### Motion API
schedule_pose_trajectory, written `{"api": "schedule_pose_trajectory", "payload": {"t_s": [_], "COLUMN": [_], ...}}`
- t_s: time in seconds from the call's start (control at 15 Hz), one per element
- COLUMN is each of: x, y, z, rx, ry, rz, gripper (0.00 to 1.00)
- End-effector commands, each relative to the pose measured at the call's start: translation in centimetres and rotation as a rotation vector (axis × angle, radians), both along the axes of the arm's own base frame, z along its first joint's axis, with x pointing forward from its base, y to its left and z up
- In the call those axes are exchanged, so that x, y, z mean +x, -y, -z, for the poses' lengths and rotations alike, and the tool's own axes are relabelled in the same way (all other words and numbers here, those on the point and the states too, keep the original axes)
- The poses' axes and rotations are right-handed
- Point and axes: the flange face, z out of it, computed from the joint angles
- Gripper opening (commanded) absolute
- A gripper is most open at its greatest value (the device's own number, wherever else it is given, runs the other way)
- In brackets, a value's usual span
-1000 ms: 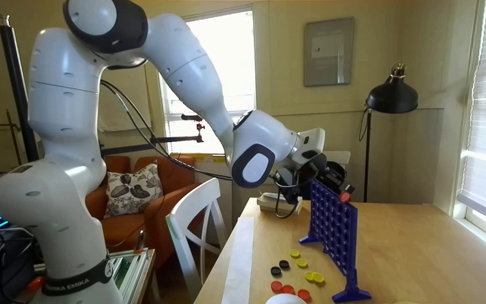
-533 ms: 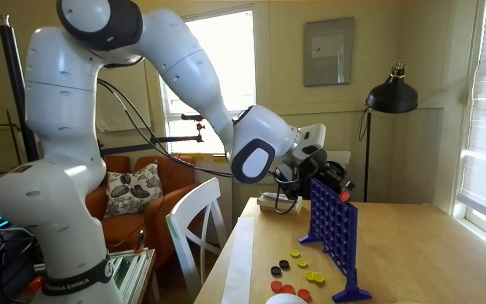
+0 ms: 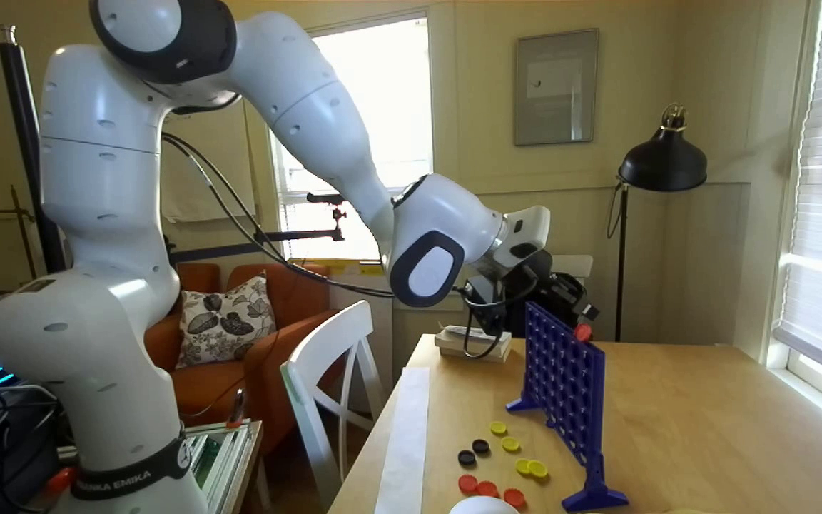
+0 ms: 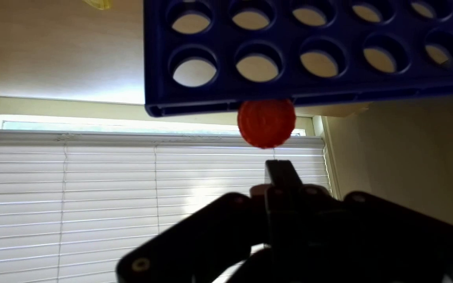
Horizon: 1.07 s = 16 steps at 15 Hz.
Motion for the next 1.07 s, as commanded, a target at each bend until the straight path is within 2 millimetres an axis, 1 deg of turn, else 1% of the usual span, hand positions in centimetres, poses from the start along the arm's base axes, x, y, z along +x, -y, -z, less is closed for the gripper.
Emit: {"api": "schedule_pose_trajectory", "payload": {"t_s": [0.0, 0.53, 0.73, 1.0], "x": [-0.7, -0.9, -1.2, -1.5], "y": [0.1, 0.3, 0.0, 0.1], "z": [0.3, 0.1, -0.2, -0.7], "rx": [0.008, 0.009, 0.016, 0.018], "ry": [-0.037, -0.044, -0.047, -0.048], "rz": [0.009, 0.015, 0.014, 0.018], "gripper": [0.0, 0.0, 0.0, 0.0]}}
